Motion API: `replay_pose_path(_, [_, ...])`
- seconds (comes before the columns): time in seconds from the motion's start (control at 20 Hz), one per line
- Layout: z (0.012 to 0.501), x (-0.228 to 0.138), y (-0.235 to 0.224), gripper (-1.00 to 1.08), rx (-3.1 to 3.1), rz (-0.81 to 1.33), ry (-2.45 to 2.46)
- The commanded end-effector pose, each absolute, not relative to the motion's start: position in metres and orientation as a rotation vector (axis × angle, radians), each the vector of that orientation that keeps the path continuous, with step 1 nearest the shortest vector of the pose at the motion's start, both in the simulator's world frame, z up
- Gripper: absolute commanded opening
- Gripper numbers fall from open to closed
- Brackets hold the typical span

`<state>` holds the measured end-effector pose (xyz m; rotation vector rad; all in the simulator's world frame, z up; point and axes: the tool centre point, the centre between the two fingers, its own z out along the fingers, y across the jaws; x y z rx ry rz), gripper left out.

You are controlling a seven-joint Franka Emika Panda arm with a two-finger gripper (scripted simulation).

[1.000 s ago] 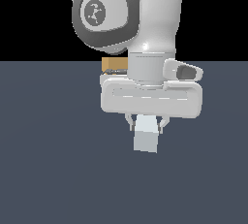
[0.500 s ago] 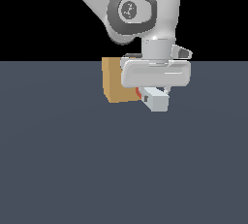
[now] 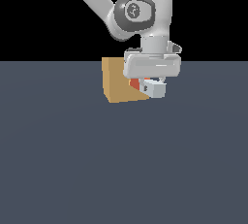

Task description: Insert the peg into the horizontal hole in a box.

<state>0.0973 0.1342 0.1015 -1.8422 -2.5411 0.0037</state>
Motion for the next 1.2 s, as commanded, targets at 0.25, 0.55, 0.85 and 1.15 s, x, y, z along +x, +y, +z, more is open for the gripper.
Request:
replay_pose_path(0.25, [0.103, 0.098, 0.131, -1.0, -1.85, 0.0, -2.539])
replay_pose_path(0.55, [0.106, 0.1, 0.132, -1.0, -1.849, -0.004, -2.543])
replay_pose_path(0.85, [0.103, 0.098, 0.133, -1.0, -1.848, 0.002, -2.54])
replay_pose_path(1.15, [0.104, 0.088, 0.159, -1.0, -1.848, 0.0, -2.541])
